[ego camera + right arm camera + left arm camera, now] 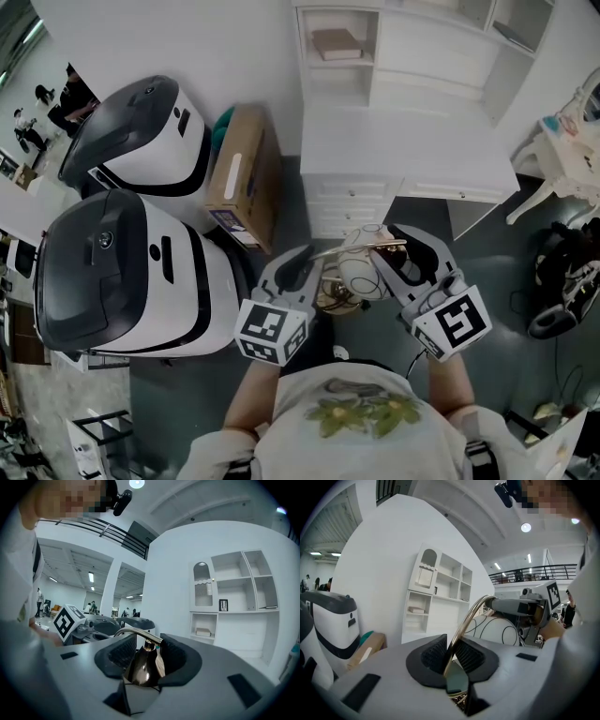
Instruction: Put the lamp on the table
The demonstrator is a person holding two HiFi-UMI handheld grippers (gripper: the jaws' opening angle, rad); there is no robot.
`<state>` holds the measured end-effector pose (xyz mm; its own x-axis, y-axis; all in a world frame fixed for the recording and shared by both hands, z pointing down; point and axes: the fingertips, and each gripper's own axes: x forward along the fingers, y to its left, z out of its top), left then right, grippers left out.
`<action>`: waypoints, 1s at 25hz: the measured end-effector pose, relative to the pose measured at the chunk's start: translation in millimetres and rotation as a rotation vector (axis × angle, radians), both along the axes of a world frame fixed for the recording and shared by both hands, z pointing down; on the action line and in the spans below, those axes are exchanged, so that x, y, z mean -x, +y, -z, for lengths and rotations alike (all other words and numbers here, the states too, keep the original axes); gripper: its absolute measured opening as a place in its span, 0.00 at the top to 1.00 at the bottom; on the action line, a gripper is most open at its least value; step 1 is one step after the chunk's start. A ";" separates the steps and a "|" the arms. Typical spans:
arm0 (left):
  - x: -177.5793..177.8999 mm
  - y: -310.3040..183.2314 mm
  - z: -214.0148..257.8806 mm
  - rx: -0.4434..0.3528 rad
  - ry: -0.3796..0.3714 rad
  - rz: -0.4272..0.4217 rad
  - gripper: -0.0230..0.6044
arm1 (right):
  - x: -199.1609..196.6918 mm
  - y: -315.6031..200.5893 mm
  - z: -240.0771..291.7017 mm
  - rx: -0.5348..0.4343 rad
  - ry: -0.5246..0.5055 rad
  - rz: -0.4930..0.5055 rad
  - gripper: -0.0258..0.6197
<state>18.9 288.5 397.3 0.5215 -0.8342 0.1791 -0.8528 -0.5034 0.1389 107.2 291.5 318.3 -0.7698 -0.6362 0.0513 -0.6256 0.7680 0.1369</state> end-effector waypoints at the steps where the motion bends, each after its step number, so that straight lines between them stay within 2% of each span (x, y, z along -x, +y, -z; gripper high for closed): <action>1: 0.7 -6.1 -0.9 0.003 0.001 -0.003 0.85 | 0.8 -5.9 -0.7 0.002 0.002 -0.003 0.70; 10: 12.6 -78.3 3.4 0.010 0.003 -0.042 0.85 | 13.6 -75.1 3.7 -0.007 0.003 -0.028 0.70; 25: 61.0 -198.9 23.2 -0.017 0.004 -0.086 0.85 | 62.8 -190.6 23.8 -0.040 0.001 -0.068 0.70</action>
